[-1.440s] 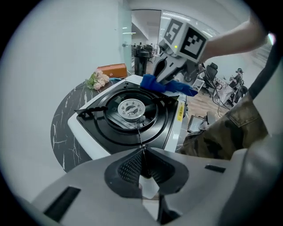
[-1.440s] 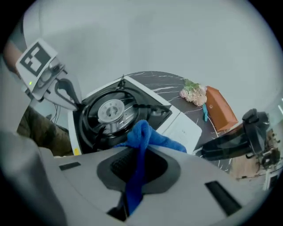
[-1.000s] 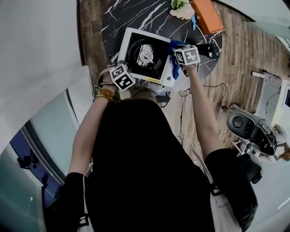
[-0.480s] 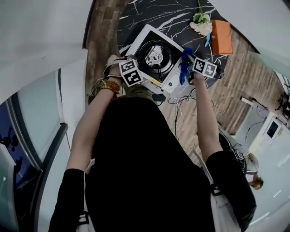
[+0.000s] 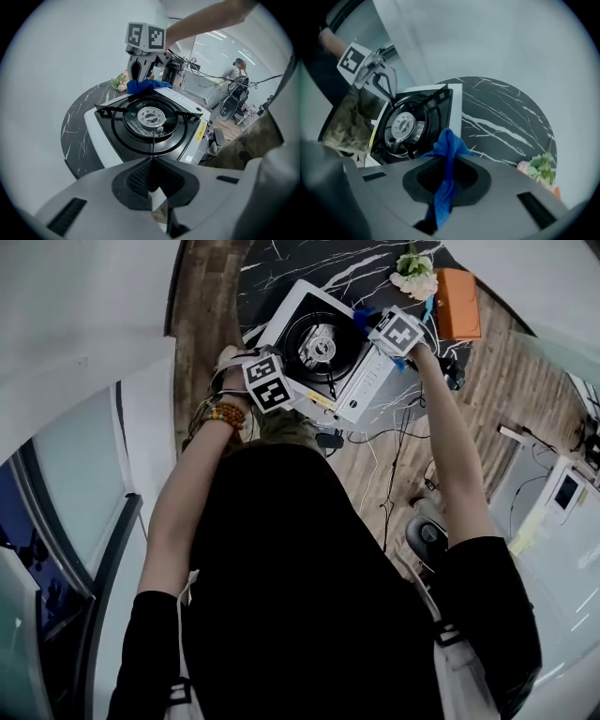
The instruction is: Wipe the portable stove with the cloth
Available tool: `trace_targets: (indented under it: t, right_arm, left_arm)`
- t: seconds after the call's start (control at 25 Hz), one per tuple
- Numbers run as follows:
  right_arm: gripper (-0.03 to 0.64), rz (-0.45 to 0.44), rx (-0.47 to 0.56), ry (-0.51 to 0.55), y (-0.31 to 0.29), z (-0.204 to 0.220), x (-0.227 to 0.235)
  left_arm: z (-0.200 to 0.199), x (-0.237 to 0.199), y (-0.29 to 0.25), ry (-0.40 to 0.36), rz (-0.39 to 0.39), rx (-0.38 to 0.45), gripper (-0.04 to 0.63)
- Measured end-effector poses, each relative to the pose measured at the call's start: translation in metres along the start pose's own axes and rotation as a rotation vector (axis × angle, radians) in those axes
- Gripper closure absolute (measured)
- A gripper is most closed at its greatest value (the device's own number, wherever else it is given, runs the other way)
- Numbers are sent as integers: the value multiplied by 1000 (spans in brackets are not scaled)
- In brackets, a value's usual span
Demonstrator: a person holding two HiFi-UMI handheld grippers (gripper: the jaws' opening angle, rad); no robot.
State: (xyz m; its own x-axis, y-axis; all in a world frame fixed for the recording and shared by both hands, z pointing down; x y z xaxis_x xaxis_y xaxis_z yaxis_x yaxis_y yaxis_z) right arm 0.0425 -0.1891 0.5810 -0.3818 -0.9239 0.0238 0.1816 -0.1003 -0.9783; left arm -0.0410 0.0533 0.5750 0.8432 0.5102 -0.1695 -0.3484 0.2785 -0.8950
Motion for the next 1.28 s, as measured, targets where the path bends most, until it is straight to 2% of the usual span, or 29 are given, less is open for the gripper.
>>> trace_targets:
  t: [0.08,0.16,0.36,0.64,0.72,0.76,0.84,0.92,1.0,1.08,1.16,1.2,1.28]
  right_arm:
    - [600,-6,-52,120,-4,-18,-3]
    - [600,4,-53,169,-8,-35,-2]
    - [598,58,-2,184,-9,-74,-4]
    - [600,167,116,118,-21,-127,-5]
    - [598,196,156,30,-22,-125,-5]
    - [598,208,202,-59,-21,-120,-4]
    - [598,251,362,-312,-10,-100,-6]
    - [598,357,564,-553,23,-74,-19]
    - [598,490,746,-667,66,-48,-50]
    - [598,606,872,-694,101,-23,-87]
    - [598,686,927,-725,124,0,-121]
    - [598,718,941,-746,131,9,-135]
    - [598,777,958,-784,140,21,-157]
  left_arm:
    - [0,-1,-1,-5,6,3,581]
    - [0,-3,-1,-8,4,7,581]
    - [1,1,0,-13,7,8,581]
    - [0,-1,0,-33,17,-11,581]
    - [0,-3,1,-35,19,-9,581]
    - [1,-3,1,-29,21,-1,581]
    - [6,-1,1,-3,28,15,580]
    - [9,1,4,25,34,45,578]
    - [3,1,23,39,12,161,578]
    - [-11,0,49,59,-49,356,578]
    - [-33,2,70,80,-107,537,578]
    - [-45,4,76,73,-125,602,578]
    - [-69,10,82,18,-138,681,578]
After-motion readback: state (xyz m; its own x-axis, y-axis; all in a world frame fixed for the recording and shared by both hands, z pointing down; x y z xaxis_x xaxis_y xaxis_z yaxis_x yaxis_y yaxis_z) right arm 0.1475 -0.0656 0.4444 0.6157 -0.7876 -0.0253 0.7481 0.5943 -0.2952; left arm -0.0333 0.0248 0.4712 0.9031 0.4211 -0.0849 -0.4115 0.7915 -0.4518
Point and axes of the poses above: the fingertips, and each gripper's own axes: y backward along the fingers, x to its right, z out of its underside, the point moved 9 cm from there along y, backward along the fingers, and after that the axes turned 5 degrees about z, right-handed, at the moved point
